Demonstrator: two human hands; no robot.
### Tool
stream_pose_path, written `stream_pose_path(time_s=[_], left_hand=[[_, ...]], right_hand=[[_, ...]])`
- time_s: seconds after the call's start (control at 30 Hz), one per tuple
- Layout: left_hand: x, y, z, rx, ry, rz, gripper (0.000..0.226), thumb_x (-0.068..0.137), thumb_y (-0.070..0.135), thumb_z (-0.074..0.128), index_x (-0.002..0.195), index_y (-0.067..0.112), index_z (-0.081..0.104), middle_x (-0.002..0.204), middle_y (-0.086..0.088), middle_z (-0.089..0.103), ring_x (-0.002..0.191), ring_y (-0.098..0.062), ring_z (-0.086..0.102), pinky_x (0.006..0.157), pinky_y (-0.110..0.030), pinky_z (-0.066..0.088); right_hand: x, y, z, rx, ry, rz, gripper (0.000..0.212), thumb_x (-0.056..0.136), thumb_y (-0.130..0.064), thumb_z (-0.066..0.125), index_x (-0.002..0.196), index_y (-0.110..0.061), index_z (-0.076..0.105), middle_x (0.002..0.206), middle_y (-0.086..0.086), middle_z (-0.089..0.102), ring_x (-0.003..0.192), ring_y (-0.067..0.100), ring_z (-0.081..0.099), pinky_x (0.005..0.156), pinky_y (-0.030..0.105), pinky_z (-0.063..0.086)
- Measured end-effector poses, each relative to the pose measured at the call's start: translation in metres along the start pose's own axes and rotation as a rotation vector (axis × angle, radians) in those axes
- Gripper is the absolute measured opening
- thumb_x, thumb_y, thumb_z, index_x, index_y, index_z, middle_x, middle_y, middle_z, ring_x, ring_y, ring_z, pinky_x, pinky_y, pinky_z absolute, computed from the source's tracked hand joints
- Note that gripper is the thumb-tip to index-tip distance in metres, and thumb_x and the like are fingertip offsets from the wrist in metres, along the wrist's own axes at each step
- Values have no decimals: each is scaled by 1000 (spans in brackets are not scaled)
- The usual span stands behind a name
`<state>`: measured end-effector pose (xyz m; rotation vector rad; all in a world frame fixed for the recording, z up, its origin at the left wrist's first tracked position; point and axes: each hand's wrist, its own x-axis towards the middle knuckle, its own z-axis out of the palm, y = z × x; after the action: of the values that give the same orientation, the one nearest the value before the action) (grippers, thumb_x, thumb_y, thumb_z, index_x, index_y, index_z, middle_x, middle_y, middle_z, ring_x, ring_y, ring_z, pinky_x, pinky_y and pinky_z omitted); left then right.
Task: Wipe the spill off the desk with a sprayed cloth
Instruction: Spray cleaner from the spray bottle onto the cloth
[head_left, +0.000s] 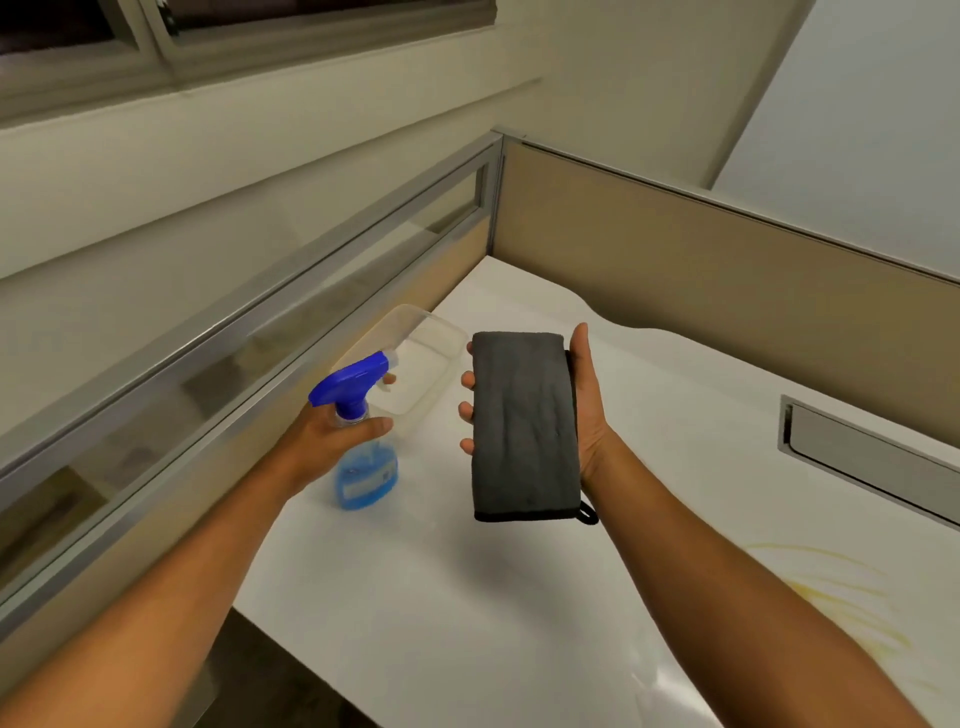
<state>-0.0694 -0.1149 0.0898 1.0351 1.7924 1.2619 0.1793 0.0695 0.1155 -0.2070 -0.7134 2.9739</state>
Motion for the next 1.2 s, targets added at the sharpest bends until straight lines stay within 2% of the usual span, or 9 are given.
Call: stream_pose_path(time_s=[0.1, 0.3, 0.4, 0.5, 0.6, 0.73, 0.9, 1.07, 1.2], left_hand=[[-2, 22, 6, -3, -100, 22, 45, 91, 17, 85, 121, 49, 73, 98, 17, 74, 104, -4, 72, 94, -28, 60], [-14, 51, 41, -86, -73, -110, 59, 84, 32, 84, 138, 21, 62, 114, 2, 66, 119, -25, 66, 94, -38, 55], [-25, 75, 61, -71, -60, -124, 62, 84, 32, 86, 138, 17, 60, 110, 5, 66, 105, -19, 67, 89, -34, 57], [-36, 100, 80, 108, -19, 34, 40, 92, 14, 84, 125, 21, 64, 100, 12, 70, 92, -6, 74, 69, -11, 56], [-44, 119, 101, 166, 1, 98, 18, 96, 20, 79, 108, 26, 68, 74, 16, 74, 76, -5, 77, 61, -11, 55], [-45, 142, 129, 316, 29, 9, 24, 100, 44, 73, 93, 22, 66, 72, -4, 73, 60, -20, 75, 62, -25, 59], [-46, 145, 145, 497, 72, -6, 28, 102, 45, 70, 88, 31, 51, 76, 8, 62, 73, -20, 70, 62, -24, 48], [-43, 151, 152, 496, 90, -9, 26, 102, 48, 69, 105, 29, 51, 82, 7, 60, 70, -15, 64, 60, -17, 39], [-44, 160, 155, 496, 95, -13, 30, 102, 48, 69, 111, 27, 49, 98, -1, 65, 80, -19, 69, 61, -17, 41]], right_hand=[[-2, -3, -2, -3, -58, 9, 122, 70, -96, 61, 162, -18, 39, 149, 18, 60, 128, 41, 59, 114, 63, 40], [-9, -9, -12, -9, -32, -43, 120, 71, -93, 63, 160, -15, 43, 151, 19, 59, 129, 43, 61, 113, 64, 42], [-14, -12, -15, -17, 10, -88, 119, 71, -94, 60, 158, -14, 46, 150, 19, 60, 127, 44, 63, 111, 64, 45], [-21, -16, -17, -19, 93, -150, 116, 73, -94, 58, 154, -12, 53, 150, 18, 61, 127, 43, 65, 110, 64, 48], [-26, -23, -20, -104, 225, -271, 107, 81, -95, 43, 143, -11, 66, 145, 15, 66, 130, 36, 65, 110, 54, 51], [-28, -30, -24, -199, 444, -351, 122, 51, -85, 85, 142, -7, 65, 152, 22, 57, 135, 38, 54, 126, 55, 33], [-30, -34, -18, -184, 340, -369, 111, 60, -87, 79, 138, -9, 70, 146, 17, 65, 135, 37, 63, 118, 54, 43], [-33, -37, -20, -189, 422, -371, 136, 44, -86, 87, 150, -6, 57, 162, 25, 45, 155, 45, 34, 130, 62, 21], [-33, -40, -24, -212, 449, -400, 126, 35, -84, 91, 133, -7, 72, 148, 24, 60, 132, 40, 60, 123, 60, 36]])
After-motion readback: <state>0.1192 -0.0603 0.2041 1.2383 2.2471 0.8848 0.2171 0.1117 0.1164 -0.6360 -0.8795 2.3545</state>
